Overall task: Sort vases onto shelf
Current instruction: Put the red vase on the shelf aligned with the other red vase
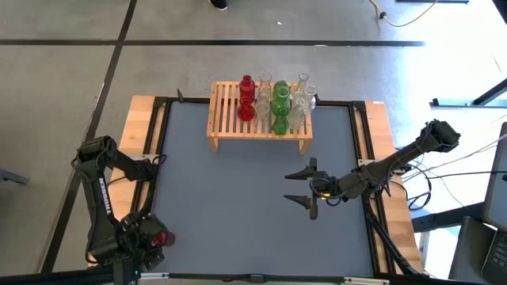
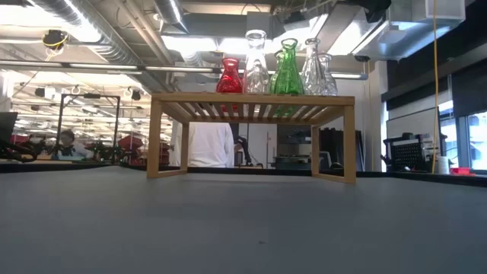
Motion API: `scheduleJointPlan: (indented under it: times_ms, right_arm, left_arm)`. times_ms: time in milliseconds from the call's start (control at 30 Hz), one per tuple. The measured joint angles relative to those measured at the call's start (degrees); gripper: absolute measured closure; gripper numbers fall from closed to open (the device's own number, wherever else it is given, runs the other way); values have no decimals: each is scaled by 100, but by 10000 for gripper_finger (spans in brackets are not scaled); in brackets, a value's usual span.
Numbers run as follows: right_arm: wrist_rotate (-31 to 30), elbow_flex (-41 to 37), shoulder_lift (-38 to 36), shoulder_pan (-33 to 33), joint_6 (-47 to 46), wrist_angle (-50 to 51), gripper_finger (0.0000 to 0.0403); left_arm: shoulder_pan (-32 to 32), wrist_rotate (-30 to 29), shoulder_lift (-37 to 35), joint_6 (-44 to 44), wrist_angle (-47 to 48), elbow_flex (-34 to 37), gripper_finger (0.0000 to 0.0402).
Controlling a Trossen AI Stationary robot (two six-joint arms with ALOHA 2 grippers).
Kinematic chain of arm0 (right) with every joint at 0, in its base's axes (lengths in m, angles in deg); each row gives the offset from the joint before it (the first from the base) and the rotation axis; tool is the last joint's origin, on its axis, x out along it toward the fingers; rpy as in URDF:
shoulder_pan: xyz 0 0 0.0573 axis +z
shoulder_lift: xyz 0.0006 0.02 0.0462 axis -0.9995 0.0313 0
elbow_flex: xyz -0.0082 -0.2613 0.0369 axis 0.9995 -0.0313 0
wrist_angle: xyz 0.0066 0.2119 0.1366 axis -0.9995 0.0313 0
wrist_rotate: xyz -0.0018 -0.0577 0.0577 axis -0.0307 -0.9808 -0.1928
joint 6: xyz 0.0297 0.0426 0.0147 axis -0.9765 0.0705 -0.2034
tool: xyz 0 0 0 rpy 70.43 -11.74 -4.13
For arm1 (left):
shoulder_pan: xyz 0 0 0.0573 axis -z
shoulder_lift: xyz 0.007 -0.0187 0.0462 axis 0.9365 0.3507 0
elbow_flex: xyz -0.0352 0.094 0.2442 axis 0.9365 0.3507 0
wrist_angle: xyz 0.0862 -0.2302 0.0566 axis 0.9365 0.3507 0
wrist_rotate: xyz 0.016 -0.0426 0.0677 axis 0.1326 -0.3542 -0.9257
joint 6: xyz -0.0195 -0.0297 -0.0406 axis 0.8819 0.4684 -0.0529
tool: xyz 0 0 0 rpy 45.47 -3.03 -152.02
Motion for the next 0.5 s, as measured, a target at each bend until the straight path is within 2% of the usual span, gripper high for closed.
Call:
scheduleJointPlan:
  times_ms: [500]
  right_arm:
    - [-1,0,0,0,2,0,123]
  left_arm:
    - [268,-776,2,52,-1240,1073,104]
